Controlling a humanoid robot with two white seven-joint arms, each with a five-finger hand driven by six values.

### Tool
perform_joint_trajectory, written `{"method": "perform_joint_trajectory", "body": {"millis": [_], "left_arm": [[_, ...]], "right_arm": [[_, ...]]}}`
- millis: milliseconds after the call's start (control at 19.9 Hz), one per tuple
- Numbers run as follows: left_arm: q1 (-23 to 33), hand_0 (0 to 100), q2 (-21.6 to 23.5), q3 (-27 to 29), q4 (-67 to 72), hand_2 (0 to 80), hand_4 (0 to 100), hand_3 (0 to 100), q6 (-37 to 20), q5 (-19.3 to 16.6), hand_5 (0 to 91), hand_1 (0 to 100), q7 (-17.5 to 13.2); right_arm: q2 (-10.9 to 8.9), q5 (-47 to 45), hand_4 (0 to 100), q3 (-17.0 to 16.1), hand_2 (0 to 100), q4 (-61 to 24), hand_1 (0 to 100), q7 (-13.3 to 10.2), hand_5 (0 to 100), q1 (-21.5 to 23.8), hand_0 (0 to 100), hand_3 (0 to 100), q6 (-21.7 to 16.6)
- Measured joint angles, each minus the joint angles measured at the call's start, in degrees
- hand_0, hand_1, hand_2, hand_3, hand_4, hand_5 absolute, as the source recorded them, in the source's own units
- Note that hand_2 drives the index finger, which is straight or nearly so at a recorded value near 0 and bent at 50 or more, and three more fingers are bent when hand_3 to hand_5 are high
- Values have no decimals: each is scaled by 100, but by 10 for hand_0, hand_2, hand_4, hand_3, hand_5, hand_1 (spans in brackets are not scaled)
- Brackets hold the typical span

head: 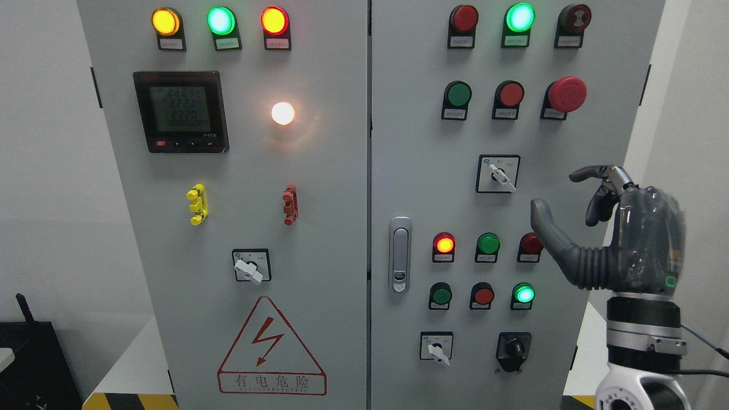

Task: Rotate and turn off gray switch
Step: 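Move the right hand toward the upper rotary switch, shaping a pinch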

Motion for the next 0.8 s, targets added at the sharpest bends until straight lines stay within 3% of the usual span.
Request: {"method": "perform_joint_trajectory", "body": {"millis": [802], "left_arm": [[0,120,0,0,0,0,0,0,-2,0,0,389,0]], "right_arm": [[142,-420,965,208,559,303,385,-68,1000,-178,1,983,442]]}}
